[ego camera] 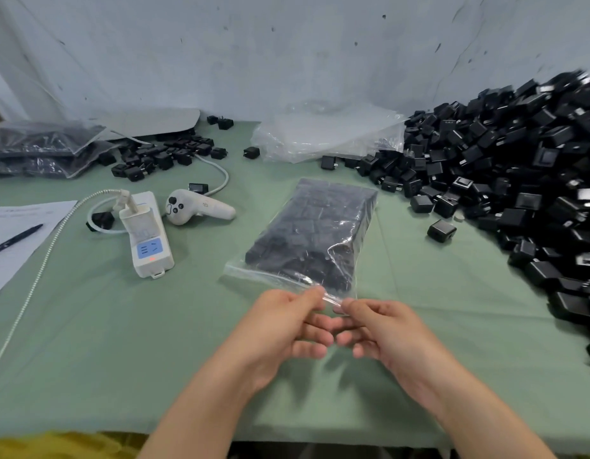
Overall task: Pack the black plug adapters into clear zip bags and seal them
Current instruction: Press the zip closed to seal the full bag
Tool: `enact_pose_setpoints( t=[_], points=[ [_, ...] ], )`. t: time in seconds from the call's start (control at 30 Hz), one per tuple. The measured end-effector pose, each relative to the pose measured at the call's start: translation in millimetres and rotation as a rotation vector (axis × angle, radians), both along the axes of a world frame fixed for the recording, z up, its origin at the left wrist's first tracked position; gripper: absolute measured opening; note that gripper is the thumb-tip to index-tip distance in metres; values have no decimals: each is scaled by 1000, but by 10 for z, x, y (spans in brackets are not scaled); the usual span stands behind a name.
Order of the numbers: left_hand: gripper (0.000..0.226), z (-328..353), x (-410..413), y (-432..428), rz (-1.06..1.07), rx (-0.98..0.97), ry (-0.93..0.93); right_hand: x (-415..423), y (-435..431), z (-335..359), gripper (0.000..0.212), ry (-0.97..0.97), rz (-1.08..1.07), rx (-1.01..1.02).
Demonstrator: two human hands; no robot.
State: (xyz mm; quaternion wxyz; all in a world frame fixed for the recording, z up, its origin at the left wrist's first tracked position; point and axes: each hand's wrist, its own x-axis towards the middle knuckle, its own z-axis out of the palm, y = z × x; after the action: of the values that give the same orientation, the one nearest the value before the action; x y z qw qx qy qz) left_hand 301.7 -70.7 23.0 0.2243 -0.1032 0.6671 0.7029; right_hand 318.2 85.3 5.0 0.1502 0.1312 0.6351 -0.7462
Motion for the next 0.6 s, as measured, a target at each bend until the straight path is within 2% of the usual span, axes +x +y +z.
enact_pose_setpoints(
  t=[0.17, 0.3, 0.4, 0.6],
  points=[
    [36, -21, 53, 22, -5, -56, -9, -1, -25, -9, 21, 13, -53, -16],
    [28, -47, 66, 72, 45, 70, -5, -4, -44, -18, 21, 35, -80, 1],
    [32, -56, 51, 144, 53, 127, -22, -6, -50, -25, 26, 62, -80, 35],
    [31, -99, 51, 278, 68, 23, 16, -19, 2, -17, 26, 60, -4, 50]
  ],
)
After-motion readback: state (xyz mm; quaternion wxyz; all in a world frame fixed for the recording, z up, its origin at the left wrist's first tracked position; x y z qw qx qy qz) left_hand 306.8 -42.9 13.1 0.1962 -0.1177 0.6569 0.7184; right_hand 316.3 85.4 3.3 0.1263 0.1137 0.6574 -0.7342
